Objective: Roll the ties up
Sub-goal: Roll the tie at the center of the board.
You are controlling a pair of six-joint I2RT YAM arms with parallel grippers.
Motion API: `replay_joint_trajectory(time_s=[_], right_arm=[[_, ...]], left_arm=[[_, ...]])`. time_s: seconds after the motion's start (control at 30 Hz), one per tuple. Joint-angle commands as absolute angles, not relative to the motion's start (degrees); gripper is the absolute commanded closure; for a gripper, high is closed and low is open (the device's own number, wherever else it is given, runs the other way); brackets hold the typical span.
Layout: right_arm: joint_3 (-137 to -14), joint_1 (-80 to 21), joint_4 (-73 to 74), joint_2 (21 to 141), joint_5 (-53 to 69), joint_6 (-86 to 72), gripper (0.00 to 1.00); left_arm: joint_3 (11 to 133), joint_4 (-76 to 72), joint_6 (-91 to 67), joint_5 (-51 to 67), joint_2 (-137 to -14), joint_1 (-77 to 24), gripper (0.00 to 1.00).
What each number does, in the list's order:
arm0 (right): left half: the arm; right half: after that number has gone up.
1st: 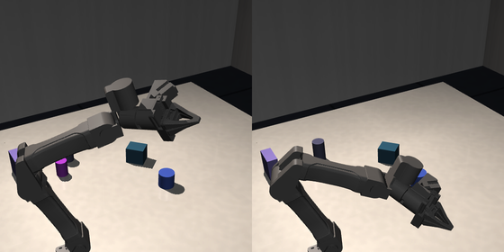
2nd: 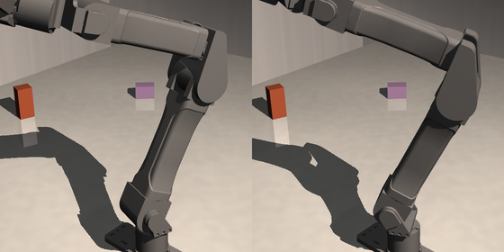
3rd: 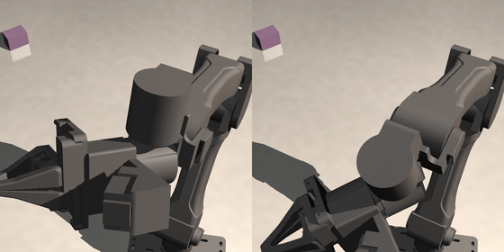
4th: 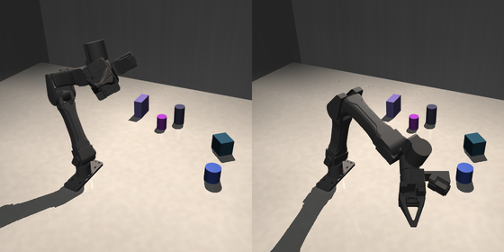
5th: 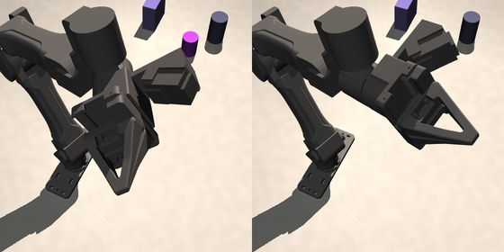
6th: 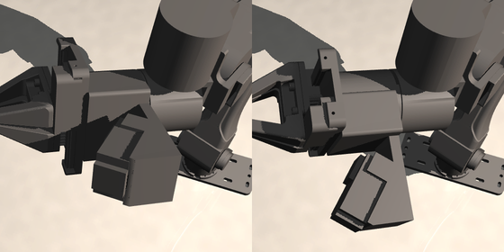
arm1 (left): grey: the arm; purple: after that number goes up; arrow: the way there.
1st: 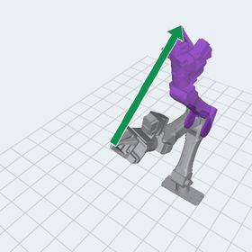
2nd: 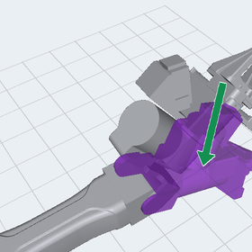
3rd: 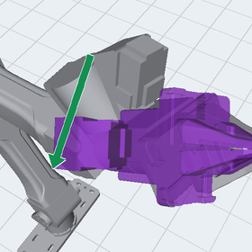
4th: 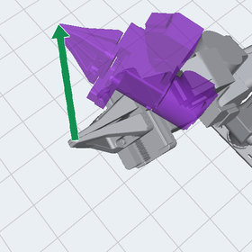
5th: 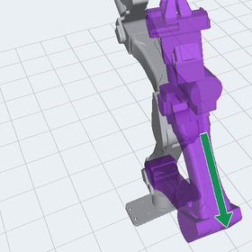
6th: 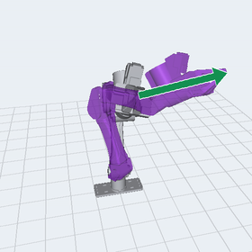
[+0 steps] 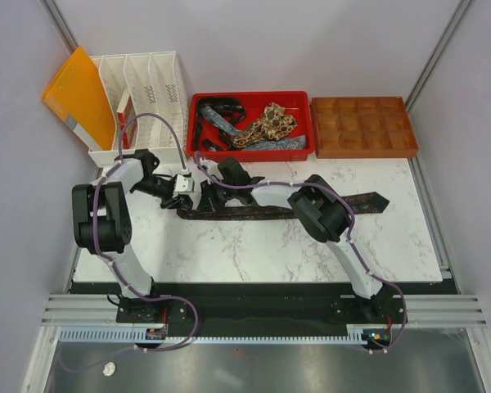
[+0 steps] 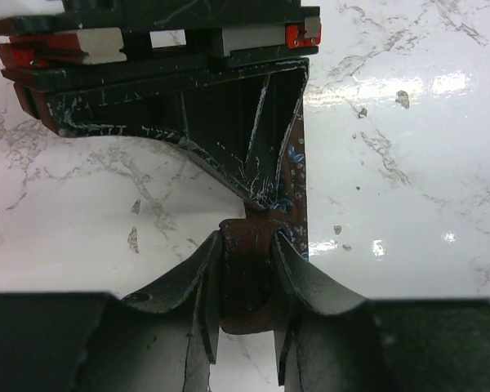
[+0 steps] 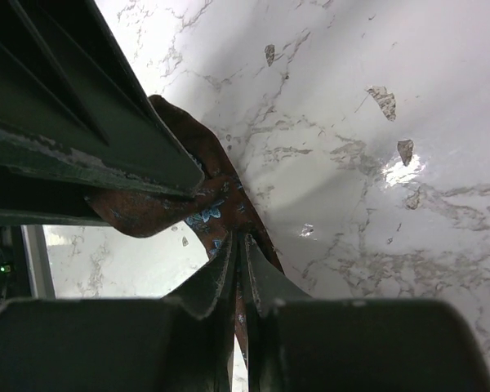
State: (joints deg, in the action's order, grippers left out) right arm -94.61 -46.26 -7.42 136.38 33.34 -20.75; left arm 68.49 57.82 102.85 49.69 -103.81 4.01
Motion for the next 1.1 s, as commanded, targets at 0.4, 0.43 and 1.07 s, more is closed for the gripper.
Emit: replay_joint_trajectory(time_s=[0.4,0.43,1.07], right_arm=[[-88.0,-42.7,-19.5,129.9,38.2,-37.5,0.78],[-87.5,-42.5,-19.8,129.6,38.9,-38.2,0.77],[-87.9,-42.4,-21.7,134.3,41.0,-51.1,0.51]], left_arm=[[68.4,52.6,94.6,44.6,-107.0,-1.4,0.66],[68.5,52.6,94.3,44.2,-107.1,-1.6,0.66],[67.9,49.6,87.4,44.0,-106.9,-2.5,0.64]])
